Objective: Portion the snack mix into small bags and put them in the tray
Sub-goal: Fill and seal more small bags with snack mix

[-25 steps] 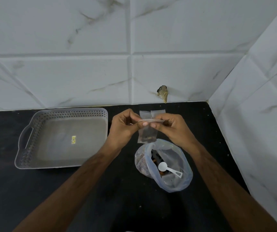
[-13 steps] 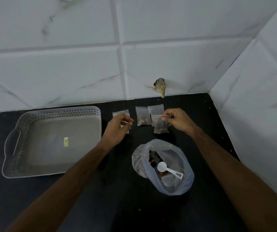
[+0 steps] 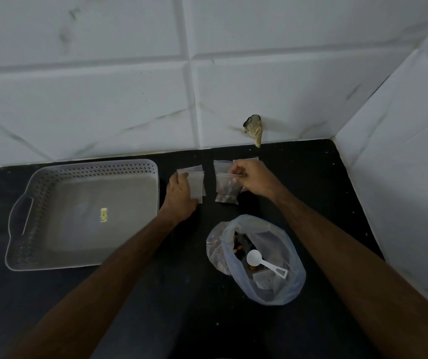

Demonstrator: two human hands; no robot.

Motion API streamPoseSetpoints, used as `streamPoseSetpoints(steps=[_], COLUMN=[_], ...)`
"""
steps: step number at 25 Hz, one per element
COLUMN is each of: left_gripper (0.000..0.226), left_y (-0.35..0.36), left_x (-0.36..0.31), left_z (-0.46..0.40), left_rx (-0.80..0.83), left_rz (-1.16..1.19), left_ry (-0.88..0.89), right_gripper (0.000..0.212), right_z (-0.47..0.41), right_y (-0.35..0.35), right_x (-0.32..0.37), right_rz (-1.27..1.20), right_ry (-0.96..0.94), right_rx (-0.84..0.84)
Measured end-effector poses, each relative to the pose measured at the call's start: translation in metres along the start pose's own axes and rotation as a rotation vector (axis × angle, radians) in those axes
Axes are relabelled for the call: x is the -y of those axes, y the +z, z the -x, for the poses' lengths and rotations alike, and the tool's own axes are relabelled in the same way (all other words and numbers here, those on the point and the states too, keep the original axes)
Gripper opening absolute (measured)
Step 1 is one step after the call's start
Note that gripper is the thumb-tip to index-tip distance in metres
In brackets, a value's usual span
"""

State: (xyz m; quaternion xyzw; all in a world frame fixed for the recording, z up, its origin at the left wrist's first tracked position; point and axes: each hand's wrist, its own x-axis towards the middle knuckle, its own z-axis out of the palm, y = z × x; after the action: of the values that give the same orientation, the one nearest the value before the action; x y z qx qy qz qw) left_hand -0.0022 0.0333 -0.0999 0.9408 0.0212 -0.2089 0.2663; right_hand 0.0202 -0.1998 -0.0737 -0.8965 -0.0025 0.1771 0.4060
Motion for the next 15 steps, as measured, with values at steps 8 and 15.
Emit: streamPoseSetpoints(steps=[8,15], left_gripper=[0.087,0.081], left_y=[0.010,0.013], left_x=[0.013,0.010], left_z=[0.000,0.007], left_rx=[-0.155,-0.255], left_rz=[0.093,0.175], left_ry=[-0.084,-0.099], right_gripper=[0.027,0.025], right_z=[0.010,0.029], right_y=[-0.003,0.006], right_x=[0.006,0.018], right_rz=[0.153,-0.018], right_ry=[-0.147,-0.175], right_rx=[-0.165,-0.142])
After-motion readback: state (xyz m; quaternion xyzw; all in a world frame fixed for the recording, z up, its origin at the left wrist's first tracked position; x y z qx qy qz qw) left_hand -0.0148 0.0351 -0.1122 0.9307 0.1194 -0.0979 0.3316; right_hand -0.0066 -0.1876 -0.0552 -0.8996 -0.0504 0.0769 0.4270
